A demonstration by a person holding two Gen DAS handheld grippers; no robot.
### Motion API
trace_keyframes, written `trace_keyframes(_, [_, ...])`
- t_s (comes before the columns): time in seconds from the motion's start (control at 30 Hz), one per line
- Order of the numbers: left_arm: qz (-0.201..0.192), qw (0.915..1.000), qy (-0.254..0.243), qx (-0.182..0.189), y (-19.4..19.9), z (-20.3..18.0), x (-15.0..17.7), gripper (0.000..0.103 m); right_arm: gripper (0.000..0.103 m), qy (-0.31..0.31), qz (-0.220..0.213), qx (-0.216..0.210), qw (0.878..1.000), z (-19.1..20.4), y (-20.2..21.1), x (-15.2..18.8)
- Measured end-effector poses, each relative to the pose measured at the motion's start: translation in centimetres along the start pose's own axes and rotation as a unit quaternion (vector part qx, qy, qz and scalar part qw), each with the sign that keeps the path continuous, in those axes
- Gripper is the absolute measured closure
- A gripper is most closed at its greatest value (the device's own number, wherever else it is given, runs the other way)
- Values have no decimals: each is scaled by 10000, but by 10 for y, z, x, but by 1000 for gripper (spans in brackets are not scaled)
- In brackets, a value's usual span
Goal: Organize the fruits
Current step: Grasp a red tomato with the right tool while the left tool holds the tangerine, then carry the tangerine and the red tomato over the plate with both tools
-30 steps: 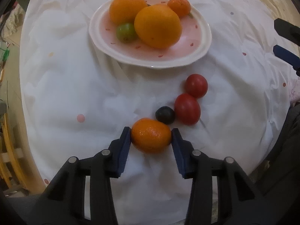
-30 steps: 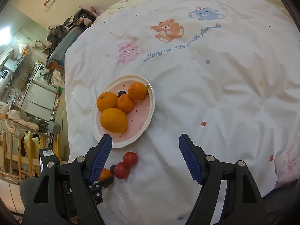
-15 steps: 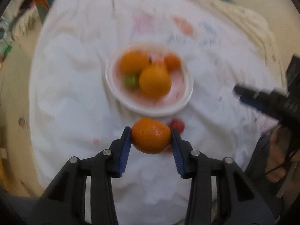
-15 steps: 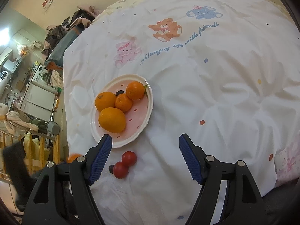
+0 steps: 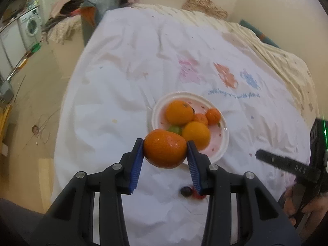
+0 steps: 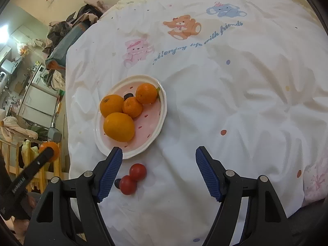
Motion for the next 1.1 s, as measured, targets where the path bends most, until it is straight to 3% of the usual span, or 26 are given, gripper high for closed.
trace_keyframes(0.13, [4, 9999, -41, -132, -2, 2, 1, 66, 26, 17, 146, -75, 9999, 3, -8, 3])
trace_keyframes(0.4, [187, 9996, -75, -173, -14, 0, 6, 66, 28, -103, 1157, -229, 9930, 5, -49, 27])
trace_keyframes(0.53, [207, 9996, -81, -149, -15, -2, 5, 66, 51, 62, 1566, -479, 9865, 20, -64, 42])
trace_keyframes(0.77, [404, 9992, 47, 1, -23, -6, 9, 66, 62, 177, 1851, -438, 9816, 30, -91, 57])
trace_keyframes(0.9, [462, 9989, 68, 47, -24, -7, 12, 66, 62, 93, 1829, -506, 9818, 31, -96, 57])
trace_keyframes(1.0, [585, 9981, 127, 119, -28, -8, 15, 66, 71, 49, 1816, -504, 9821, 28, -99, 56])
trace_keyframes(1.1, [608, 9981, 91, 96, -28, -7, 17, 66, 71, 125, 1737, -486, 9835, 29, -94, 54])
Point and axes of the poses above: each gripper's, at about its wrist camera, not at the fingertips, and y roughly against the way its jaws point, z to its left, x to its underside, the point moved 8 cm from there along -y, roughly the way its jaws point, and after that the axes turned 4 degrees about -z, right-handed, at the moved point
